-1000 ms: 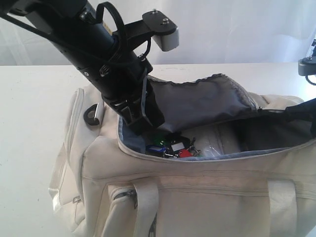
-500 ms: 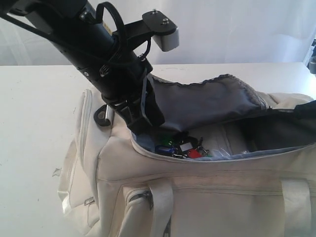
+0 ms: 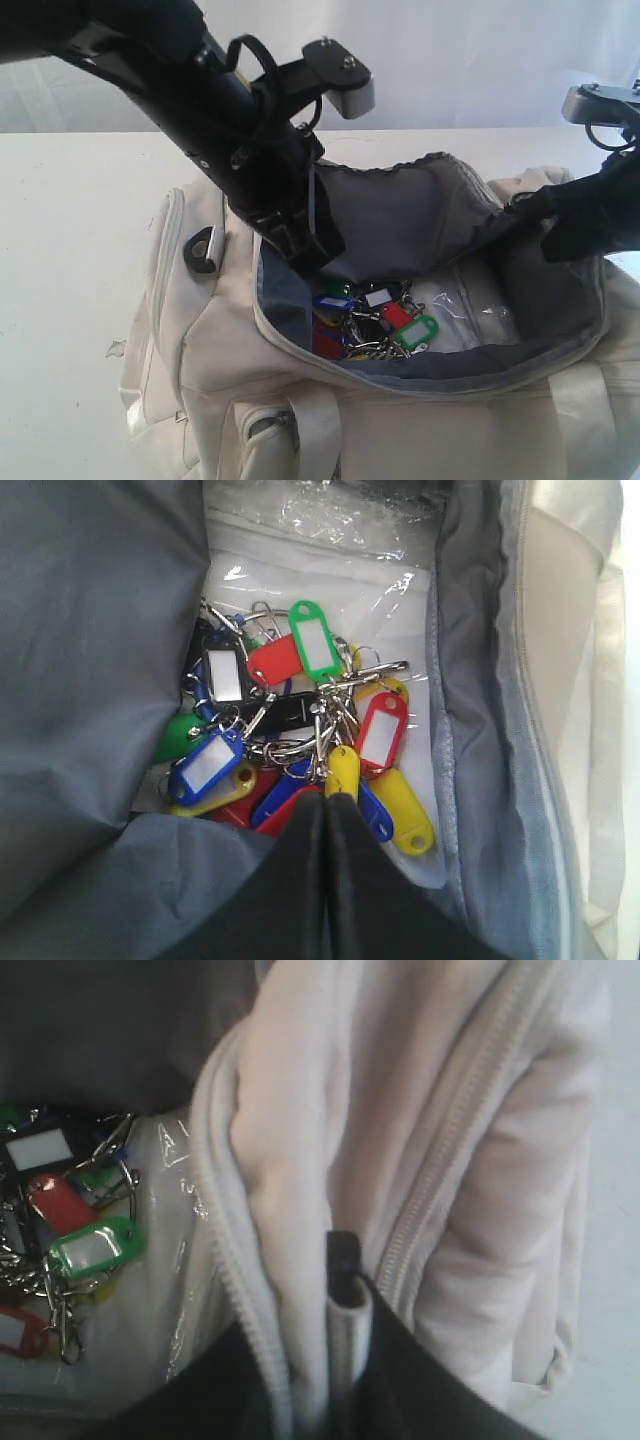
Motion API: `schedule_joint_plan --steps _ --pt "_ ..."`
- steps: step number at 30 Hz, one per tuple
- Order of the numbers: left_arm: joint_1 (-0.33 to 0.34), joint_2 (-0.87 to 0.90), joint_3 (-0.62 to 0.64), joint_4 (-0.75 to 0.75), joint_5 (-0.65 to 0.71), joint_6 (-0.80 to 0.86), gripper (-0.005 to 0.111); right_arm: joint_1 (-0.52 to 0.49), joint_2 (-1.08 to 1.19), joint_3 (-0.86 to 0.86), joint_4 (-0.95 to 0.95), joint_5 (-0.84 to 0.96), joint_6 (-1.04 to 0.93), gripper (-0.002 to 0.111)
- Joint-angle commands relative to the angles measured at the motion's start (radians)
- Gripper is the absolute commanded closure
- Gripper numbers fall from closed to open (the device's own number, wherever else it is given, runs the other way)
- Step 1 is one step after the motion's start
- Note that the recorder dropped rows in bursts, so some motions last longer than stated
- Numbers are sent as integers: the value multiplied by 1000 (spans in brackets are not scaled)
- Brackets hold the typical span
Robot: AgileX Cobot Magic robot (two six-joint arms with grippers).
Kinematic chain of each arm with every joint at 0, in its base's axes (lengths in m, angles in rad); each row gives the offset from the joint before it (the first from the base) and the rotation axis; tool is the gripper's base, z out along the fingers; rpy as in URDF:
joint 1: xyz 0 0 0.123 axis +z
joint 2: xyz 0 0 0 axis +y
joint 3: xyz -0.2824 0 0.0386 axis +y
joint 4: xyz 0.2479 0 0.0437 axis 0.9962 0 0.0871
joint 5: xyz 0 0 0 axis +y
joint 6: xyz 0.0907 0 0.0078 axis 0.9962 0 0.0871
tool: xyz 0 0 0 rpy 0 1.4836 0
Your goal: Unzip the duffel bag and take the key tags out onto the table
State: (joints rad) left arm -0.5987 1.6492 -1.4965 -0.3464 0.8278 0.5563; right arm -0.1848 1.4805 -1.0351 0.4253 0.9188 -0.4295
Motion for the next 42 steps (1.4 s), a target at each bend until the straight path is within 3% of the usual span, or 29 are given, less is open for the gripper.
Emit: schedule_joint_plan --steps 1,5,11,13,16,19,21,23,30,37,42 --pt "-21 85 -48 -12 28 2 107 7 -5 1 34 25 -21 70" --pt "-61 184 -144 50 88 2 107 5 -23 1 10 49 -19 56" --pt "-130 299 -267 171 107 4 106 4 -139 1 5 80 -8 54" --pt "-147 325 -291 232 112 15 101 4 -188 1 5 82 -8 54" --pt "-173 354 -301 324 114 27 76 4 -261 1 5 79 -4 54" --pt "-192 376 -301 393 125 45 37 4 -312 1 0 64 16 54" --pt "-196 389 -301 396 132 47 19 4 -333 1 0 60 16 54" --pt "-201 402 -301 394 129 45 11 4 -344 1 0 60 21 54" --pt "-203 444 -295 396 15 43 11 4 -347 1 0 60 25 54" --pt "-203 502 -295 419 34 -6 15 4 -347 1 3 60 26 54" --pt "-203 543 -297 410 163 -21 42 4 -347 1 3 63 26 55"
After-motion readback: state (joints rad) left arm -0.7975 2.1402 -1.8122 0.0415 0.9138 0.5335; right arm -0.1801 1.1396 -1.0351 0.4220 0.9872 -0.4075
